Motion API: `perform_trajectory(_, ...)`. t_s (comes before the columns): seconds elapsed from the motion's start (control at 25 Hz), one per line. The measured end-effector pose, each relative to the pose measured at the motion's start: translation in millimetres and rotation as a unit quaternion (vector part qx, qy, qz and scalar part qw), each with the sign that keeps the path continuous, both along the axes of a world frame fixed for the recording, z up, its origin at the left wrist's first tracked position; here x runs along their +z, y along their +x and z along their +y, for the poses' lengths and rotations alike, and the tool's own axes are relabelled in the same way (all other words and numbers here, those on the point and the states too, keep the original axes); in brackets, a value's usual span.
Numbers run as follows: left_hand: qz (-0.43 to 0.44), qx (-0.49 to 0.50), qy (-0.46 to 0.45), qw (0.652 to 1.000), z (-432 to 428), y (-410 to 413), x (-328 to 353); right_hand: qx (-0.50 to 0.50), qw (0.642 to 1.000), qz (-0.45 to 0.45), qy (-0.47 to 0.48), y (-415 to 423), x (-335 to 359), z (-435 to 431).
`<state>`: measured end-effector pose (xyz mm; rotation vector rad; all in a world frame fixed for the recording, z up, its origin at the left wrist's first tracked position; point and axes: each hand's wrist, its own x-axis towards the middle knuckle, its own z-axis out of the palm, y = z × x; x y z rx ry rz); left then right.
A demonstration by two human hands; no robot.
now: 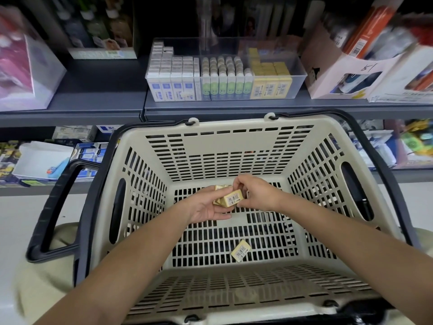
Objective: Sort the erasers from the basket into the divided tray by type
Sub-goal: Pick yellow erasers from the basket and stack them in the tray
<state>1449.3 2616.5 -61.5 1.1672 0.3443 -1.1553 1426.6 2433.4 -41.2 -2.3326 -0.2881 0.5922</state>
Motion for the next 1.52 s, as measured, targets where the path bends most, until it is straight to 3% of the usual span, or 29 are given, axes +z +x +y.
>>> perform_trajectory(0.08,-0.003,0.003,-0.002,1.000,-1.2,0.8,1.6,-0.025,1.000,0.009,0.011,1.1,-0.2,0.3)
perform_trajectory(0.2,-0.006,0.031,0.016,0.999,-0.1,2.5,0.4,-0.066,0.993,0.093,-0.014,-3.7,-2.4,-3.1)
perform_trajectory(0.36,-0.012,0.064,0.043,0.997,3.9,3.5,-3.7,0.140,0.946,0.243,-0.165,-34.4,-20.7,1.4)
perform_trajectory(0.44,-0.013,0.067,0.038,0.997,3.5,5.3,-3.0,0.212,0.929,0.225,-0.202,-45.2,-27.7,6.9)
perform_trajectory(0.6,-0.019,0.054,0.031,0.998,-1.2,3.1,1.0,0.302,0.909,0.083,-0.275,-53.7,-31.6,11.3)
perform_trajectory(0.68,-0.032,0.051,0.022,0.998,-5.5,2.9,9.3,0.272,0.924,0.101,-0.248,-50.4,-26.5,10.0)
perform_trajectory(0.84,-0.078,0.034,-0.067,0.994,-22.6,10.1,55.9,0.105,0.974,0.161,-0.117,-23.0,18.3,-0.4)
perform_trajectory(1.08,-0.172,0.018,-0.180,0.968,-39.0,24.5,129.5,-0.007,0.999,0.034,-0.006,18.9,114.4,-36.6)
perform_trajectory(1.32,-0.231,0.127,-0.193,0.945,-35.1,76.4,173.4,-0.123,0.982,-0.064,0.131,69.0,188.3,-63.0)
perform_trajectory(1.4,-0.224,0.167,-0.184,0.942,-33.2,92.4,174.5,-0.160,0.968,-0.150,0.117,96.9,201.8,-74.9)
perform_trajectory(1.52,-0.223,0.192,-0.179,0.939,-34.0,107.7,168.2,-0.214,0.926,-0.303,-0.066,147.1,208.4,-91.9)
